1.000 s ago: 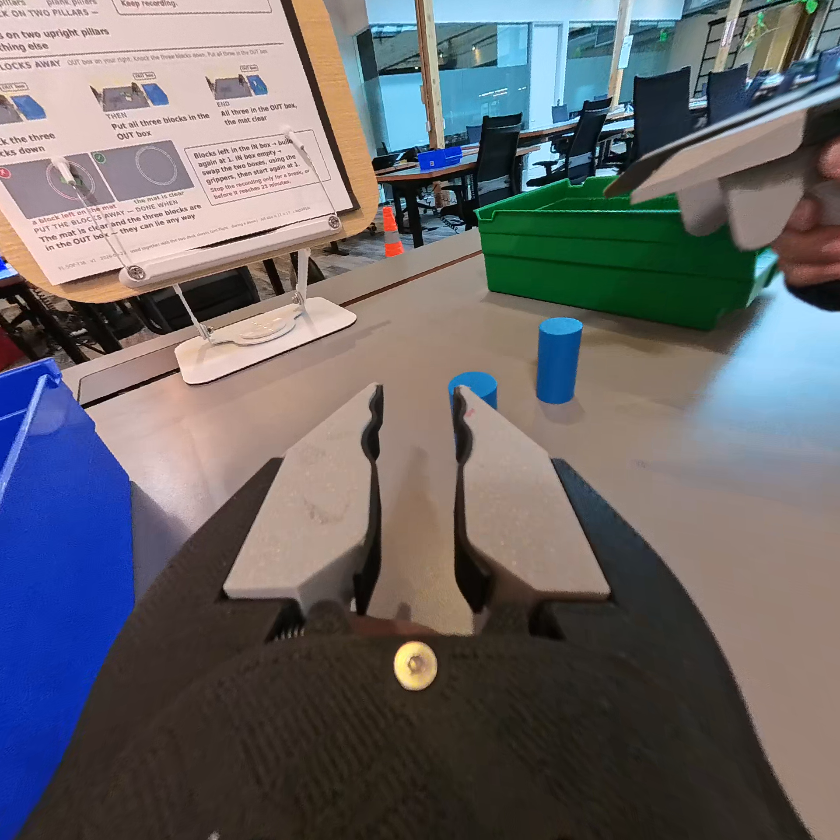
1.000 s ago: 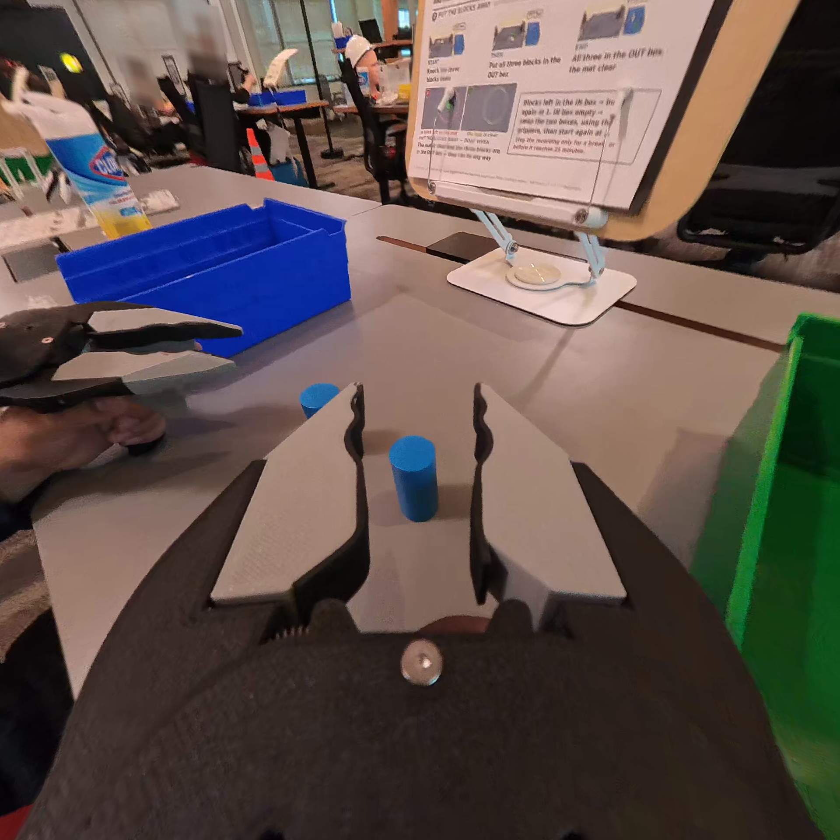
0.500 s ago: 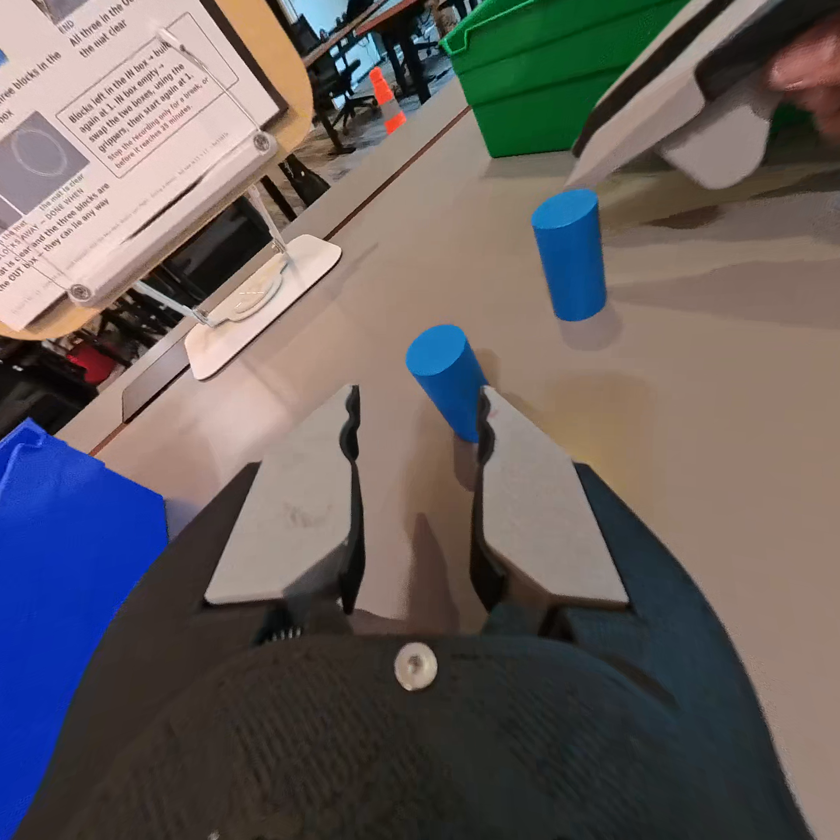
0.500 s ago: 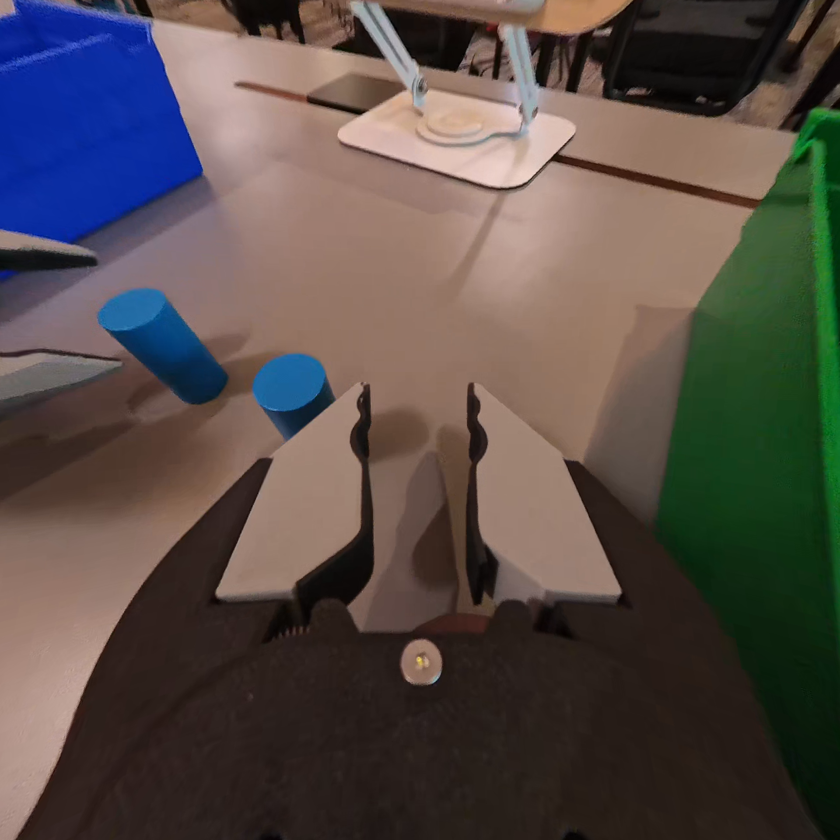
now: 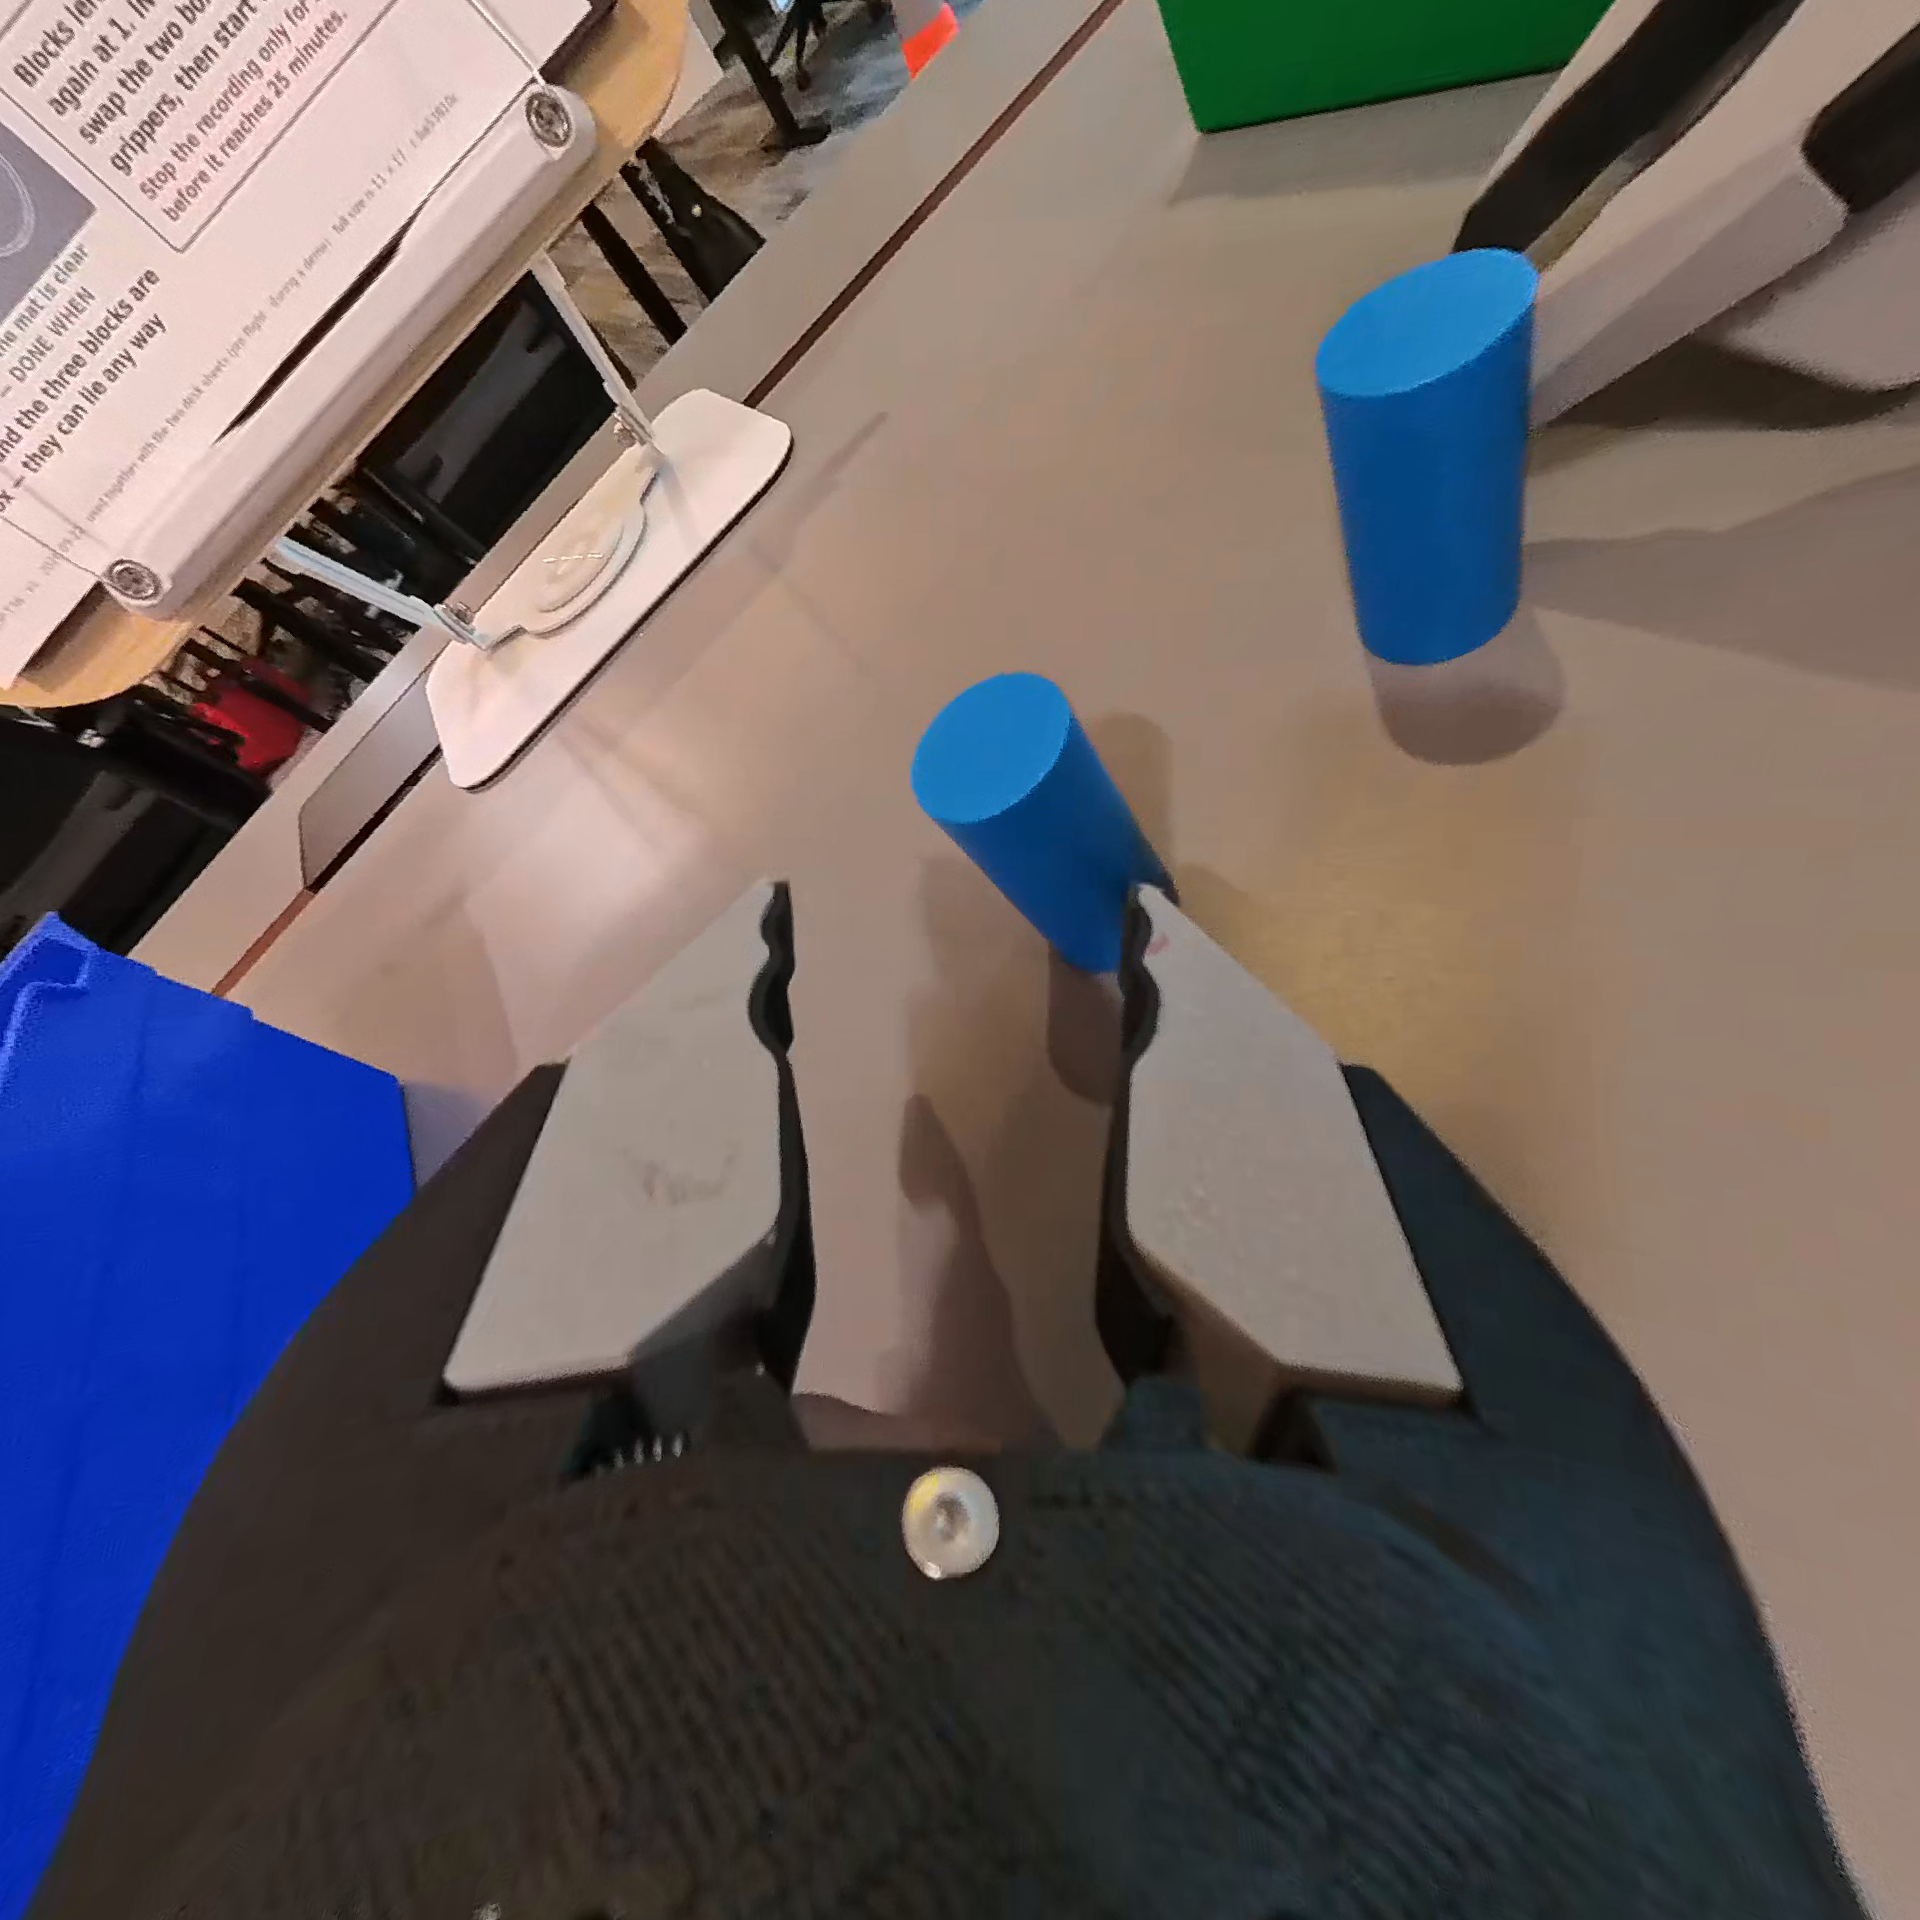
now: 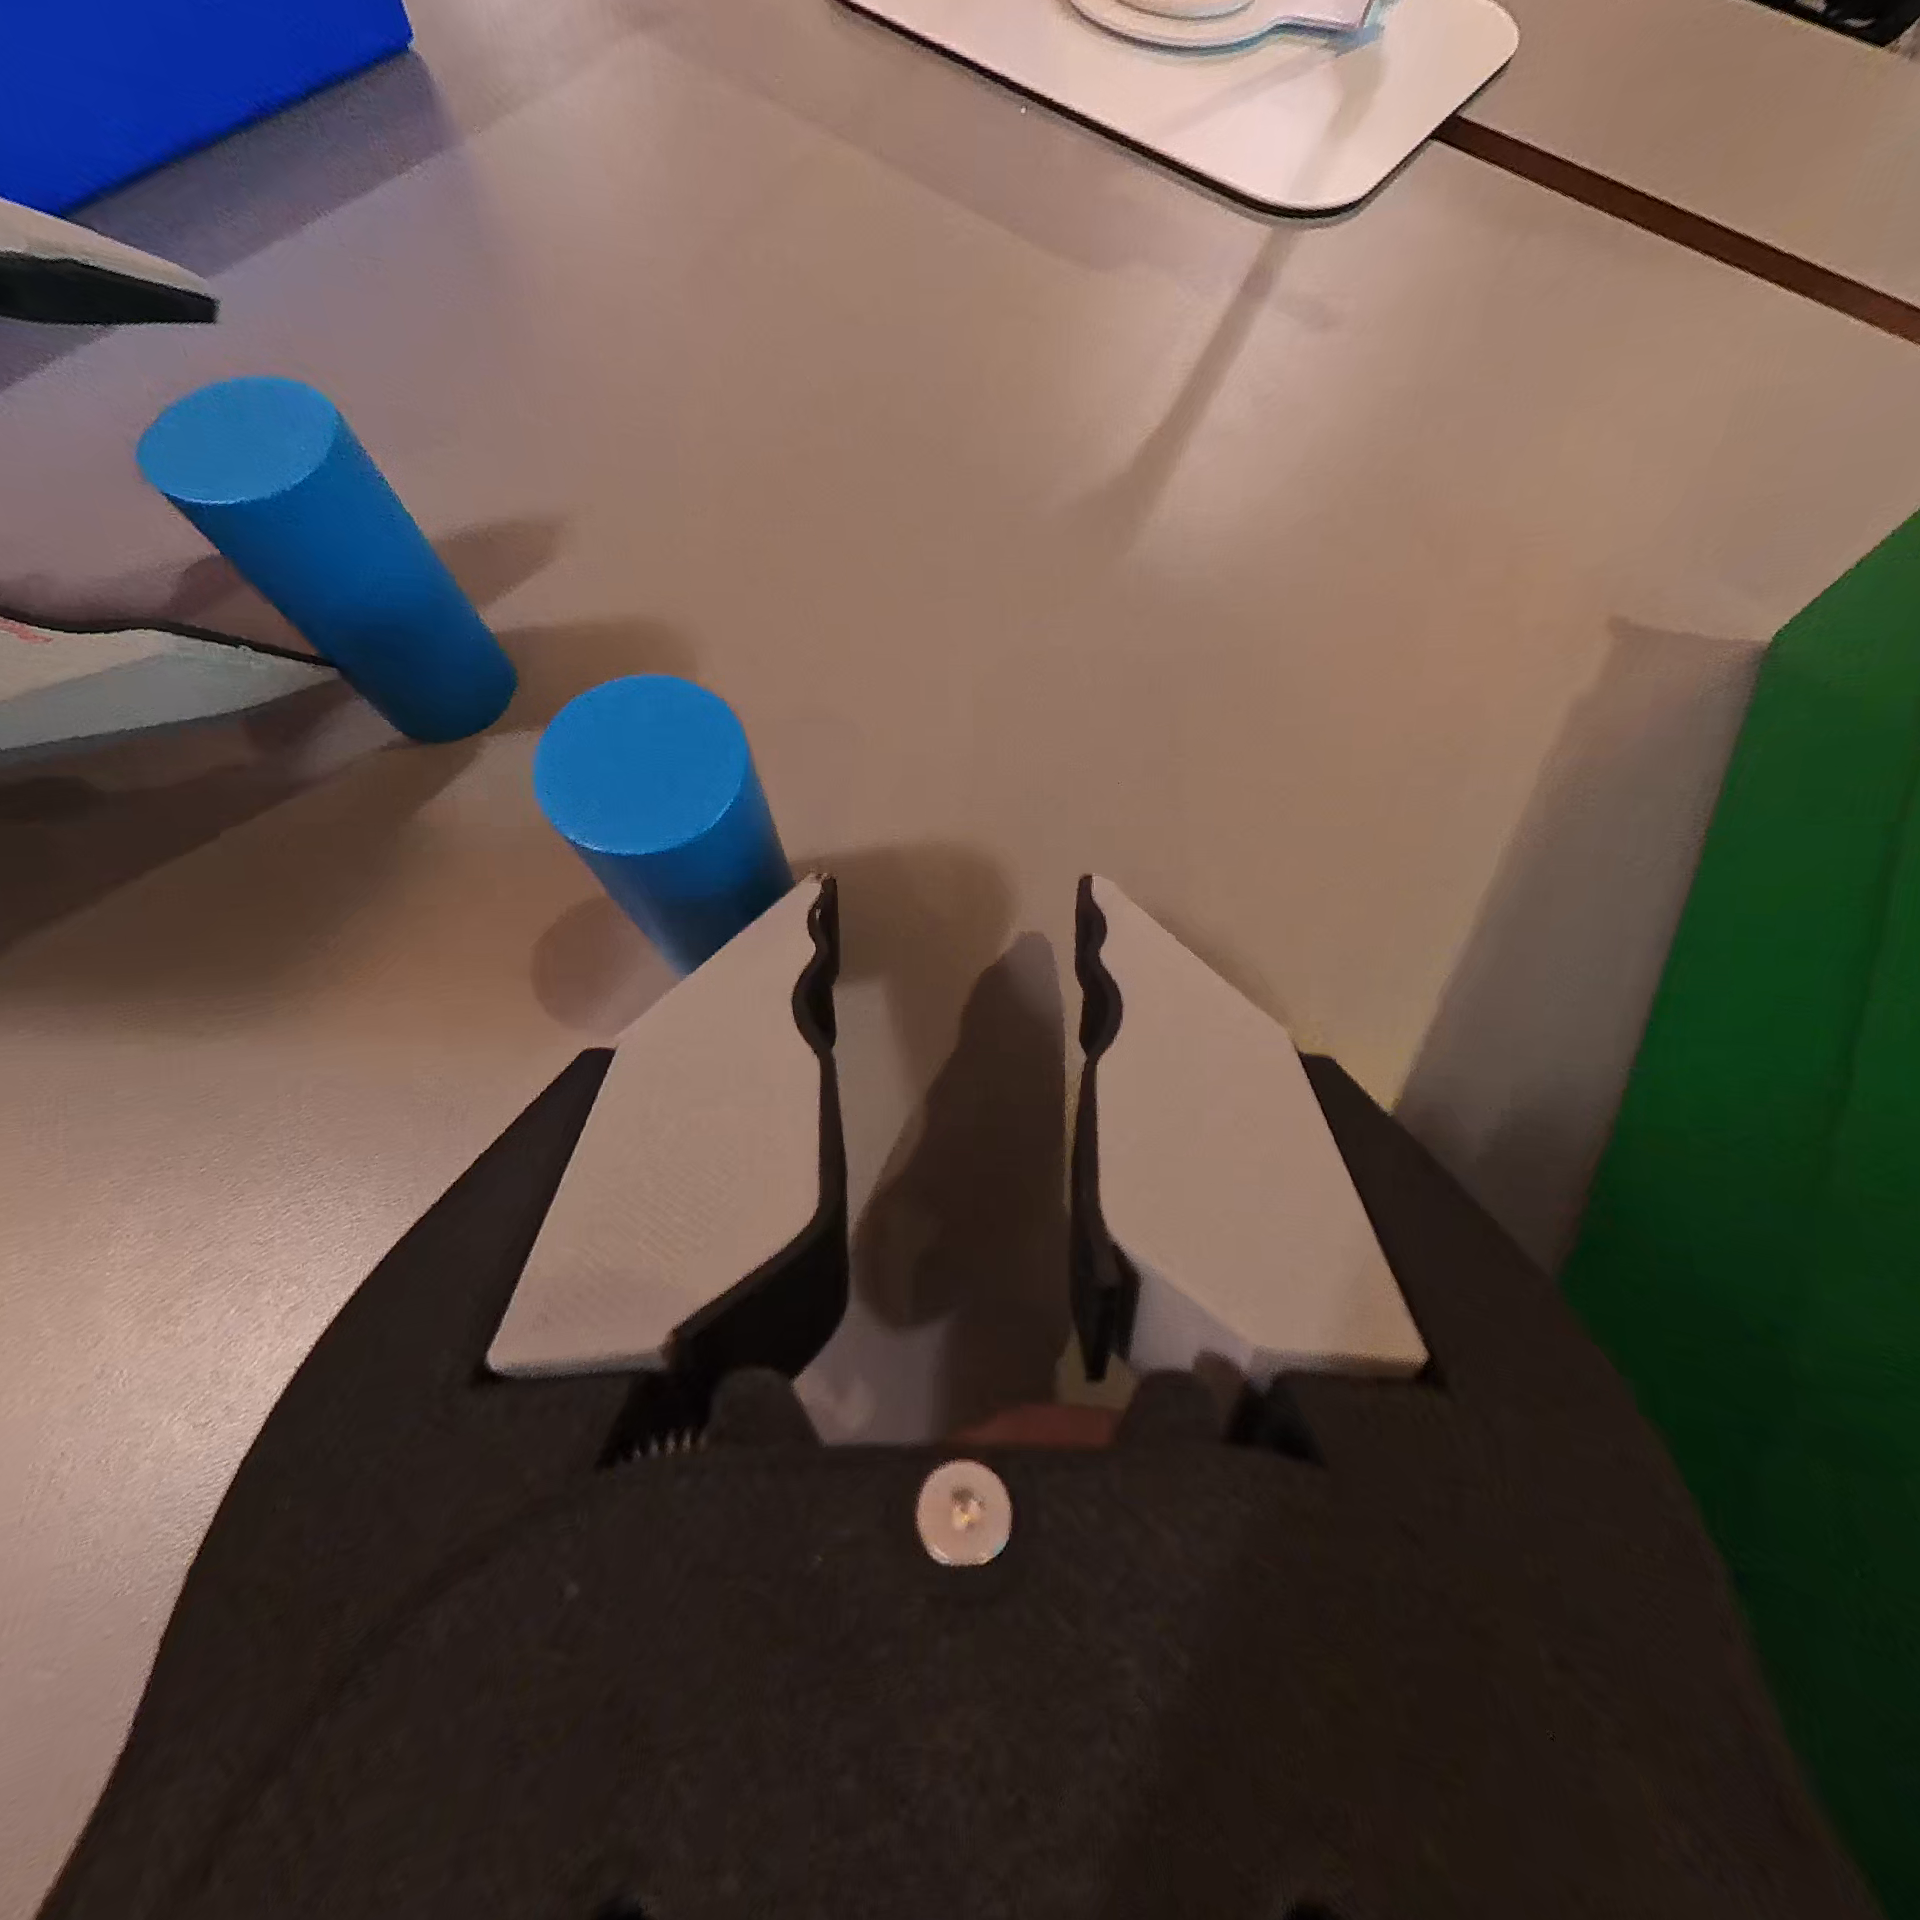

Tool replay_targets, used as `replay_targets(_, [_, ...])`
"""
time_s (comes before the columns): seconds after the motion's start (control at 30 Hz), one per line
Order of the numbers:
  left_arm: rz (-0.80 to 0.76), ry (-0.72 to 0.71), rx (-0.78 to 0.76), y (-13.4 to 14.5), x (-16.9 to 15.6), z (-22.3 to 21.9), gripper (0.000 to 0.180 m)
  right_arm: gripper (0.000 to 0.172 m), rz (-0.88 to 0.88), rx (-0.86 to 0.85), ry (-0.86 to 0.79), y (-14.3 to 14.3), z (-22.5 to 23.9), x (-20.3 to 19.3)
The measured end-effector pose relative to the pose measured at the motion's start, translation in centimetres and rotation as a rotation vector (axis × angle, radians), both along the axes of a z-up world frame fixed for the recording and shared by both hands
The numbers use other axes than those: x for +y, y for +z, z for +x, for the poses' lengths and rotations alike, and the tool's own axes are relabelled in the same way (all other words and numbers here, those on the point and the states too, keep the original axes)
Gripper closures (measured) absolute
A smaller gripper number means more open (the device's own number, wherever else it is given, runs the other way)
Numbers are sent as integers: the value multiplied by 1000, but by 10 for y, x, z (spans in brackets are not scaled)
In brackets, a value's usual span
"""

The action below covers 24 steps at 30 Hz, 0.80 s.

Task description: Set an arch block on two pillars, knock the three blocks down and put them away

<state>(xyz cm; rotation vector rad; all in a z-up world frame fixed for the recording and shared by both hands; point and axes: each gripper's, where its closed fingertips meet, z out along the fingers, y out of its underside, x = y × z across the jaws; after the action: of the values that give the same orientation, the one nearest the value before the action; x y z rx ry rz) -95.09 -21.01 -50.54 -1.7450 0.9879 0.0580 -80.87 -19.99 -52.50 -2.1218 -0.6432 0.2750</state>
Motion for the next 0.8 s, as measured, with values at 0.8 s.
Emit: replay_targets(0.8, [-152, 233, -237, 81, -38, -226, 128, 129, 124, 61, -62, 24, 14, 5])
